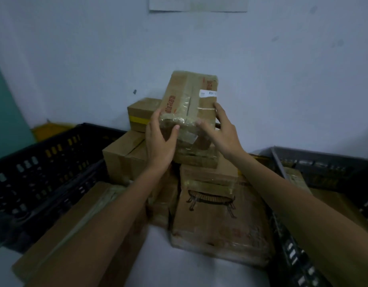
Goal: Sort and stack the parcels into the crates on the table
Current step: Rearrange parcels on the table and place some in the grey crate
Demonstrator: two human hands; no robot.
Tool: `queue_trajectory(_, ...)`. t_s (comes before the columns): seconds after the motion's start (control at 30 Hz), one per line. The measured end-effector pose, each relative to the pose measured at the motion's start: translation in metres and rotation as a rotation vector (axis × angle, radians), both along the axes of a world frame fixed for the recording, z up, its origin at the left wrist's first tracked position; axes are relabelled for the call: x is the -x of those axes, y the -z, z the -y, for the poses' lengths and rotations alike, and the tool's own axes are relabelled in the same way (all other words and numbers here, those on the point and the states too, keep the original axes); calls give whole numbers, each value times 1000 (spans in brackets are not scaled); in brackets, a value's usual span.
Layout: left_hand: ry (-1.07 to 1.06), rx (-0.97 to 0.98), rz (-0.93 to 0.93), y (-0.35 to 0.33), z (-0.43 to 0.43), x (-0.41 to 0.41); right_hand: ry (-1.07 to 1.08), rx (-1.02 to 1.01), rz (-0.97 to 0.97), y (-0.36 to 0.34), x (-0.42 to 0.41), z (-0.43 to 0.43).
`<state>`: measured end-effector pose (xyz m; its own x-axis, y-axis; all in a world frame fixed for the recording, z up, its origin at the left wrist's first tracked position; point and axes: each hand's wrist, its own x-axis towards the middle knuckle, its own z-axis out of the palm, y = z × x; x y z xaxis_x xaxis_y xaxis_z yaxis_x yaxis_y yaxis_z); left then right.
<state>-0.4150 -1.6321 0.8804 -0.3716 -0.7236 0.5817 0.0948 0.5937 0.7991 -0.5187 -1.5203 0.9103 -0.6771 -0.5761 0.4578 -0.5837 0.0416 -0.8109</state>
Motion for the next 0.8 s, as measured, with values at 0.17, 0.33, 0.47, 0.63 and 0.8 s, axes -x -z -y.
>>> queue_trajectory(0.17, -132, 48, -21, -10, 43, -38, -117, -12, -83, -12, -24, 49)
queue_trajectory(0.33, -215, 33, -29, -5, 65, -74, -207, -50, -107, 3, -44, 82)
queue_trajectory(0.47, -267, -53, -46, 3, 70, -110, -265, -24, -89, 11, -71, 95)
queue_trajectory(0.63, -360, -88, -33, 9, 57, -159, -266, 28, -181, 22, -108, 93)
queue_trajectory(0.8, -421, -113, 2, 17, 25, -208, -303, 40, -242, 38, -153, 72)
